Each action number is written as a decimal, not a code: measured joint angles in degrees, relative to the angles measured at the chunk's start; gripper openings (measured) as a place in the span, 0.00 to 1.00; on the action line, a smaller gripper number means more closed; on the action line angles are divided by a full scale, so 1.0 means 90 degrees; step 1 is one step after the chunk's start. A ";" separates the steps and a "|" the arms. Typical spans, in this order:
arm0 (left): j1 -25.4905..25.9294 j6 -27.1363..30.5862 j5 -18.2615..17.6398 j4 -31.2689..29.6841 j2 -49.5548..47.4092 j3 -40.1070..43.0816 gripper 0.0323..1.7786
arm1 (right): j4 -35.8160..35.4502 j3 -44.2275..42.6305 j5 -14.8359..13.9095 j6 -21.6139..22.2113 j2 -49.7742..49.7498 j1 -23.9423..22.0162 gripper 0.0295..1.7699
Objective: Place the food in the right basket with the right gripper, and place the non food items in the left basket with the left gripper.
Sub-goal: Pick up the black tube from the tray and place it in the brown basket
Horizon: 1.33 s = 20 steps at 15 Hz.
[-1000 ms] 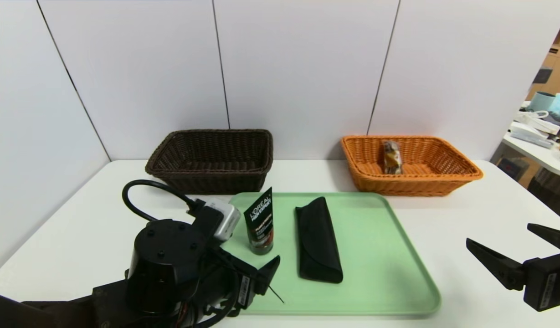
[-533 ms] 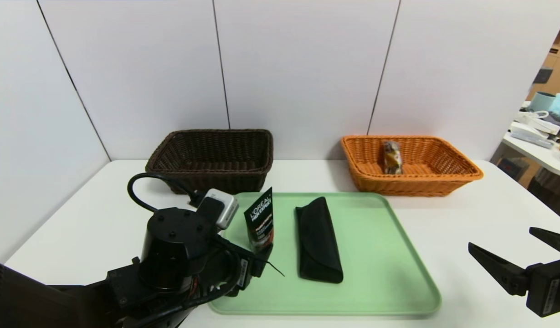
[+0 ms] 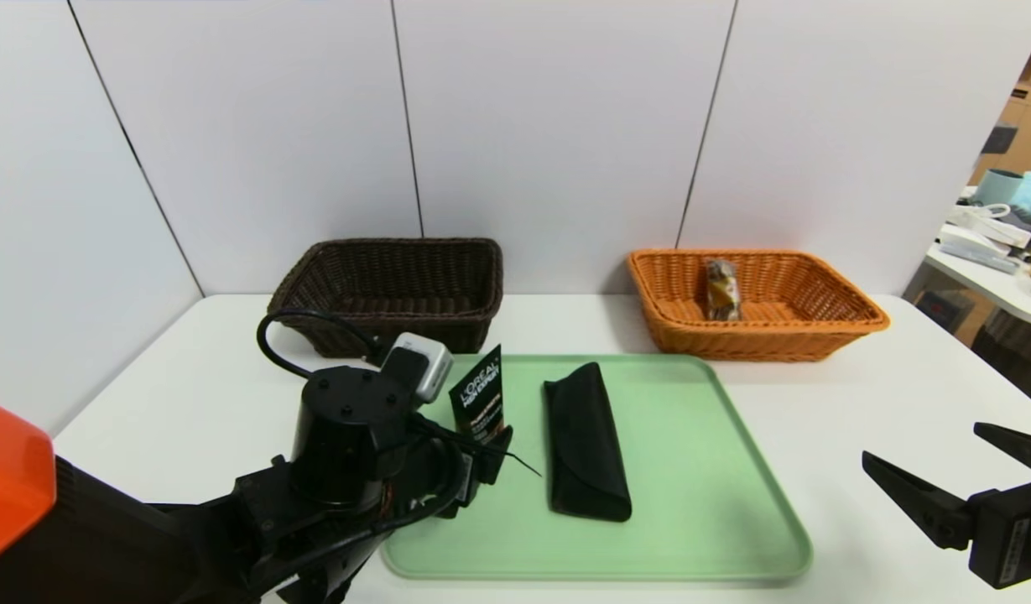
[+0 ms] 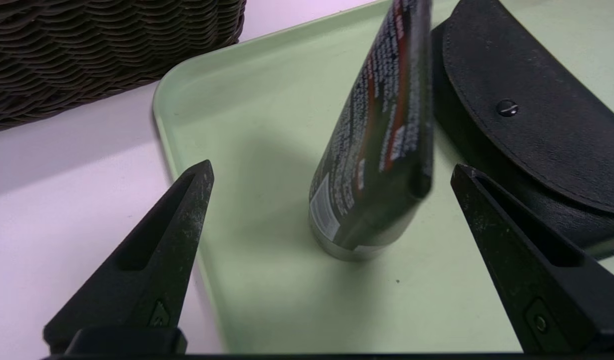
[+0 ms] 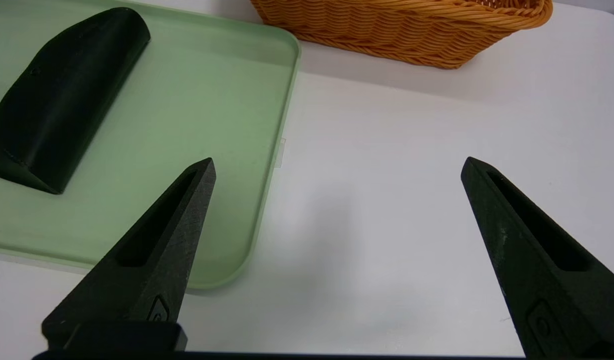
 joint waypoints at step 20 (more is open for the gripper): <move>0.0336 0.0131 -0.0061 -0.0318 0.0818 -0.0076 0.95 | -0.0004 0.0019 0.0176 -0.0022 0.0070 0.0003 0.96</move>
